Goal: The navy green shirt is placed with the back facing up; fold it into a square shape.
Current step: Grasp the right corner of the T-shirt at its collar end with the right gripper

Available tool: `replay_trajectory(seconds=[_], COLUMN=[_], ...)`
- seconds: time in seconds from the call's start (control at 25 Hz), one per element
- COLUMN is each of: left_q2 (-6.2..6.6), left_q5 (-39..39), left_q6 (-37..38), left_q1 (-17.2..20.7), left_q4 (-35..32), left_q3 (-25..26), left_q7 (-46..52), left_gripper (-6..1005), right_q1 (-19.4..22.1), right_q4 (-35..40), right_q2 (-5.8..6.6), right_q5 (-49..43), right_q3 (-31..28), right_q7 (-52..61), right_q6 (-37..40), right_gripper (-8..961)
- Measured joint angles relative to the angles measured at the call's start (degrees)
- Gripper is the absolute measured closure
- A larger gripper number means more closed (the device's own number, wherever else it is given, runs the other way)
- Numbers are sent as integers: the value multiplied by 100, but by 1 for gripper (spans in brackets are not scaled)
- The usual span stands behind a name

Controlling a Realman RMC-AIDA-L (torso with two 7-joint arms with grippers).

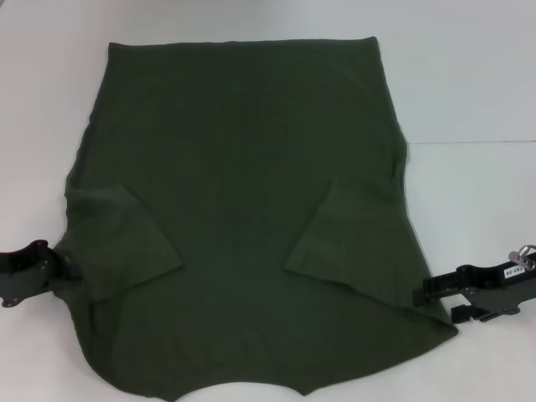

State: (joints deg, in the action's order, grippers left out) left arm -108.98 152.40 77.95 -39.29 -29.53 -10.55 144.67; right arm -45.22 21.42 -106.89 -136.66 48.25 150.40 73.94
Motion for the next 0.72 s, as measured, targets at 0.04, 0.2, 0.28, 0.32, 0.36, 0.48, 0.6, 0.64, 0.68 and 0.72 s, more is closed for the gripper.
replay_trajectory(seconds=[0.04,0.2,0.28,0.32,0.36,0.48,0.6,0.64,0.68,0.72], left_q2=[0,0,0,0,0,0,0,0,0,0], left_q5=[0,0,0,-7,-7,-60,-83,-85,-87,-88], left_q6=[0,0,0,0,0,1,1,1,1,1], left_q1=[0,0,1,0,0,-3,2,3,3,3], left_q4=[0,0,0,0,0,0,0,0,0,0], left_q3=[1,4,8,9,9,-7,-8,-6,-6,-6], left_q7=[0,0,0,0,0,-1,0,-1,-2,-3], left_gripper=[984,984,984,984,984,984,984,984,984,984], right_q1=[-2,0,0,-8,-8,-28,-45,-49,-52,-55], right_q4=[-2,16,11,5,5,-7,-18,-30,-37,-40], right_q2=[-4,-18,-22,-36,-36,-62,-105,-119,-133,-145], right_q5=[-8,-14,-14,-13,-13,-13,-1,9,19,29], right_q3=[1,11,14,25,25,41,27,6,-20,-56], right_q7=[-7,-11,-12,-12,-12,-25,-59,-68,-71,-72], right_q6=[2,41,46,51,51,88,114,120,126,132], right_gripper=[53,53,53,53,53,53,53,53,54,54])
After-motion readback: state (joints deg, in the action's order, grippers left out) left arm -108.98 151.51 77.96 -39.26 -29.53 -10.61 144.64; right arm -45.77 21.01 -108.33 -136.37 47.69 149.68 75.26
